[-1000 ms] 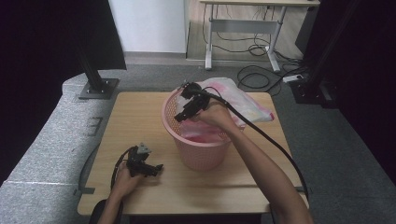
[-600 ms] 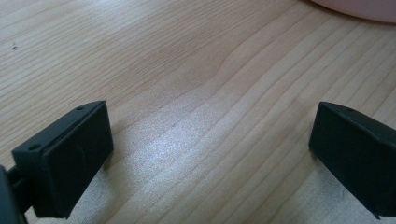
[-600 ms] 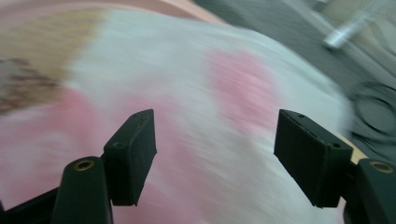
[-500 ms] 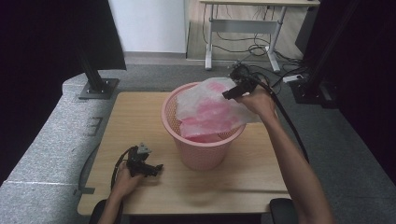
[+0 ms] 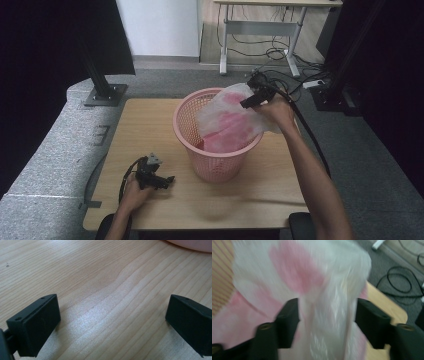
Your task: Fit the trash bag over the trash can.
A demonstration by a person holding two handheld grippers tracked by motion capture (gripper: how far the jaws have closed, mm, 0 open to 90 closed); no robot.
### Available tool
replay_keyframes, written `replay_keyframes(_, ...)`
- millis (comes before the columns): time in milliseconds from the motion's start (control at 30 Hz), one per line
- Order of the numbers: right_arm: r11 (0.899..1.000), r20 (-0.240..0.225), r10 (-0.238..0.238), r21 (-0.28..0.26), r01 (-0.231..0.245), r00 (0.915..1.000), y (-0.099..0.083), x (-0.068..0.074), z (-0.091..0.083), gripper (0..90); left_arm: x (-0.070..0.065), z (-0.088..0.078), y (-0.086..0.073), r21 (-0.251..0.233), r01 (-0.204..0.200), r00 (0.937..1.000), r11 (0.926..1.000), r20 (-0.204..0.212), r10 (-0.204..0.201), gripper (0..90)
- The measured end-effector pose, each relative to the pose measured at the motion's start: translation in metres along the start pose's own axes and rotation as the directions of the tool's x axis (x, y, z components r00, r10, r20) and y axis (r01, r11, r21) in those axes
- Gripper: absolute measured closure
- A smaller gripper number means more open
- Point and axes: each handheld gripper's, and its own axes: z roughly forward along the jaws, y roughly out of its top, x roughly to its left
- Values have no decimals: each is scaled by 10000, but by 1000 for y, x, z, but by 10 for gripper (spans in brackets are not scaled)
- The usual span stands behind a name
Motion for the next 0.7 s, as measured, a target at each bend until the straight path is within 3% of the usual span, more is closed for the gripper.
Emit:
replay_keyframes(167,9981,-78,-303,-542,299,9995,17,4,1,271,0,0,0,7,-7,10000,10000,2,7,0)
replay_keyframes(267,9980,-290,-590,-253,583,9978,26,8,17,318,0,0,0,2,-4,10000,10000,2,4,0)
replay_keyframes(400,9971,-278,-740,130,743,9969,28,6,31,483,0,0,0,9,-5,10000,10000,-1,5,0)
replay_keyframes(500,9938,-83,-1024,418,1027,9947,23,3,32,650,0,0,0,10,-10,10000,10000,3,10,0)
replay_keyframes(567,9966,-174,-788,245,792,9967,17,0,28,683,0,0,0,7,-13,10000,10000,9,13,0)
replay_keyframes(600,9994,-365,-311,121,316,9988,8,-6,23,708,0,0,0,11,-16,10000,10000,6,16,0)
replay_keyframes(633,9994,-365,-311,121,316,9988,8,-6,23,708,0,0,0,8,-14,10000,10000,6,14,0)
replay_keyframes(700,9996,-345,243,175,-237,9991,-1,-11,17,719,0,0,0,9,-18,10000,10000,12,18,0)
